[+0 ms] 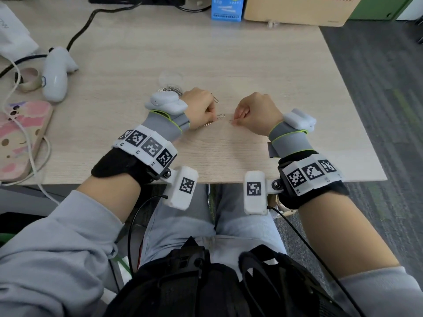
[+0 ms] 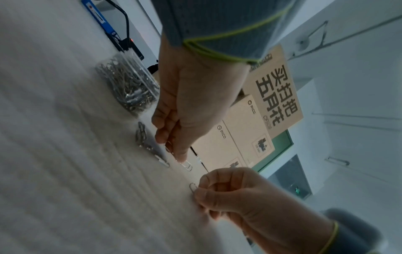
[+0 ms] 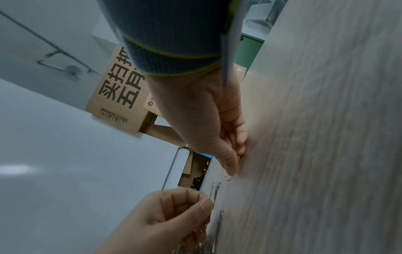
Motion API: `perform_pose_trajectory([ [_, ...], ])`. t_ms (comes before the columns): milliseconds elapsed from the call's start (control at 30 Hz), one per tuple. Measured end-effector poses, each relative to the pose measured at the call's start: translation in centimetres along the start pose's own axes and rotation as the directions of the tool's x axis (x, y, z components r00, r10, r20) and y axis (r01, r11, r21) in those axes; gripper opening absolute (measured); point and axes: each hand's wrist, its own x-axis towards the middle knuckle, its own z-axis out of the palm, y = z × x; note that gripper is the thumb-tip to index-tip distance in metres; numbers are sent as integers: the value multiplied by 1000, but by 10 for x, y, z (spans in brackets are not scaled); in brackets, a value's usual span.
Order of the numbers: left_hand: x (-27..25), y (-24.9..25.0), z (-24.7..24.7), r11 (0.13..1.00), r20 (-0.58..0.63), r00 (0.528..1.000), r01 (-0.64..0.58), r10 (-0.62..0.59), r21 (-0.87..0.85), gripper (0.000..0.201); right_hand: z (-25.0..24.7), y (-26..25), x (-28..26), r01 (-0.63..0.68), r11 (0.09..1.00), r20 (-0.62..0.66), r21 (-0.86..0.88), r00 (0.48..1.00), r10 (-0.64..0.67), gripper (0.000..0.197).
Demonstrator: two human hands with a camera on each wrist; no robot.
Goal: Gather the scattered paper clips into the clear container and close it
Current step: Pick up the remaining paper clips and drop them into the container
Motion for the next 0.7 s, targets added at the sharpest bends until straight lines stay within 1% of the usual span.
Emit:
perform_pose_trajectory([
  [67, -2, -4, -6, 998, -42, 999, -3, 1, -55, 15, -1, -1, 1, 11, 998, -9, 59, 1000, -10, 9],
  [133, -5, -10, -15, 992, -127, 992, -7, -9, -127, 17, 0, -5, 5, 17, 987, -56, 158, 998, -8, 4],
  [167, -6, -14, -19, 987, -183, 983, -9, -20, -158, 18, 1, -8, 8, 21, 980, -86, 197, 996, -4, 5],
  [267, -11, -27, -30, 972, -331, 940, 5, -85, -234, 17, 7, -20, 23, 26, 964, -131, 263, 991, 9, 12],
  [367, -17, -44, -35, 960, -416, 892, 62, -176, -274, 14, 17, -33, 38, -12, 958, -145, 288, 988, 56, 24],
  [433, -19, -53, -35, 954, -423, 876, 122, -233, -273, 14, 23, -37, 44, -45, 958, -158, 283, 983, 93, 27],
  [500, -22, -63, -34, 948, -397, 879, 162, -265, -274, 14, 27, -39, 52, -60, 965, -150, 255, 984, 101, 28],
  [567, -24, -71, -33, 941, -370, 884, 186, -286, -285, 12, 26, -41, 56, -61, 979, -105, 193, 991, 82, 26],
  [667, -24, -78, -30, 933, -359, 881, 206, -309, -296, 14, 22, -42, 60, -49, 992, -59, 113, 997, 56, 13],
  [700, -23, -78, -30, 930, -361, 878, 207, -313, -303, 14, 22, -42, 61, -46, 994, -61, 95, 997, 52, 18],
])
